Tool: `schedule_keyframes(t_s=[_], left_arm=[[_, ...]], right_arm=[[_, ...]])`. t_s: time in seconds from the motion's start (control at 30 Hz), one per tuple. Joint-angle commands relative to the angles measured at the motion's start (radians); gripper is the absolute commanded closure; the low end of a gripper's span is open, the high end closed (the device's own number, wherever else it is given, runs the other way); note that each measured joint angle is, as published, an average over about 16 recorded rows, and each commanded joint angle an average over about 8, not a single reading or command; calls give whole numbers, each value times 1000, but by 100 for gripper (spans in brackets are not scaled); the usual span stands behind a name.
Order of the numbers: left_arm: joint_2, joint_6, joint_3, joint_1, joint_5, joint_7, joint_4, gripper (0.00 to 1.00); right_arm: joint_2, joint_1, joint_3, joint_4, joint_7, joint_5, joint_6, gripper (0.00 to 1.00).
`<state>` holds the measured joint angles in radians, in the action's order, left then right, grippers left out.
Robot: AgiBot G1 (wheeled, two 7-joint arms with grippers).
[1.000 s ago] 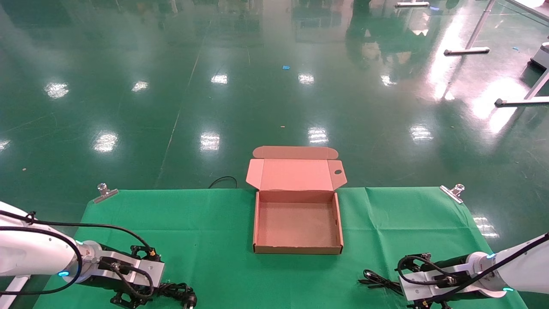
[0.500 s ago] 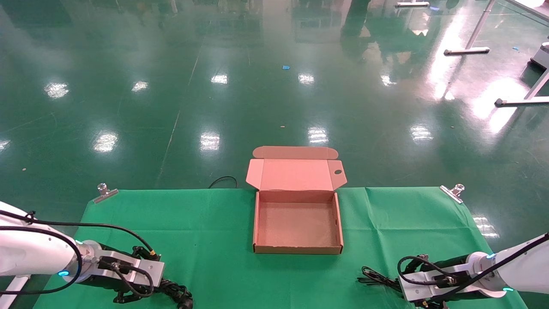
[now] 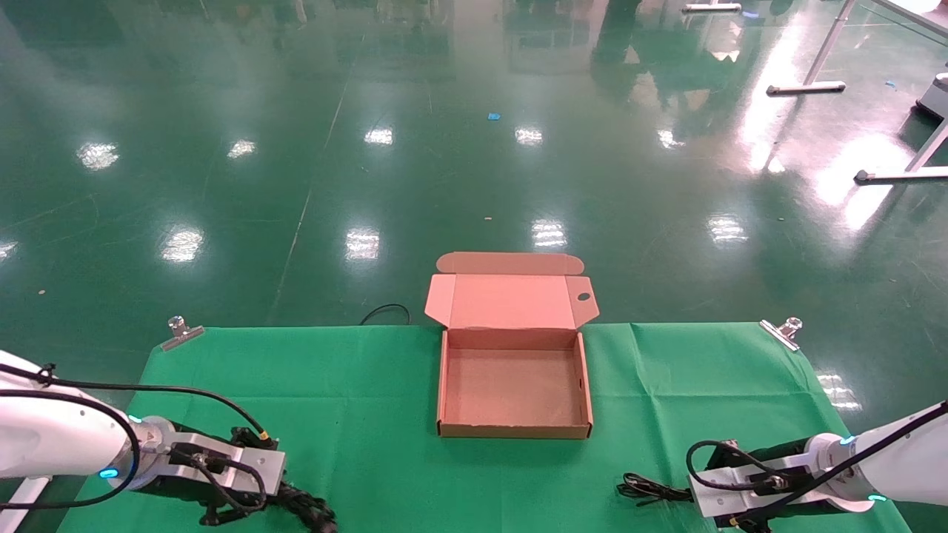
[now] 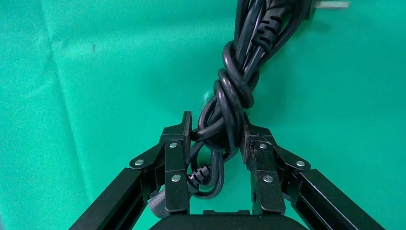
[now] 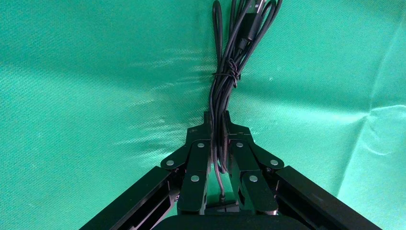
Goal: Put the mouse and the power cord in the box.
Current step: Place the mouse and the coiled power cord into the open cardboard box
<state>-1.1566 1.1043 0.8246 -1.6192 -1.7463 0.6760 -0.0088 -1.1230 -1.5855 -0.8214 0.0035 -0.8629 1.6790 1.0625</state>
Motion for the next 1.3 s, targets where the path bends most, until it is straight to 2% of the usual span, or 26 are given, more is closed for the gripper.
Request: schedule_keyframes(t_s=[0.03,0.23,0.43,0.7,0.83,1.0,1.3], left_arm=[[3,20,-5,-3,7,3,-2,100],[37,123,-81,-18,117,-53,41,100],[61,233,-177,-69,251,-129,112,100],[11,308,-282,-198,397,-195,220,100],[-41,291,-315,-271,446,-208,285,100],[-110,247,-344,-357,494,-185,384,100],[-161,212,-367,-488,549,-61,560,100]], right_arm=[[-2,0,0,1,0,0,3,100],[46,-44,36,7,2,-52,70,100],[122,-142,56,45,-9,-78,121,100],[150,-281,54,178,10,-73,164,100],[117,-284,64,250,44,-91,162,100],[37,-242,67,311,83,-98,95,100],[-141,-180,69,271,86,-109,-24,100]])
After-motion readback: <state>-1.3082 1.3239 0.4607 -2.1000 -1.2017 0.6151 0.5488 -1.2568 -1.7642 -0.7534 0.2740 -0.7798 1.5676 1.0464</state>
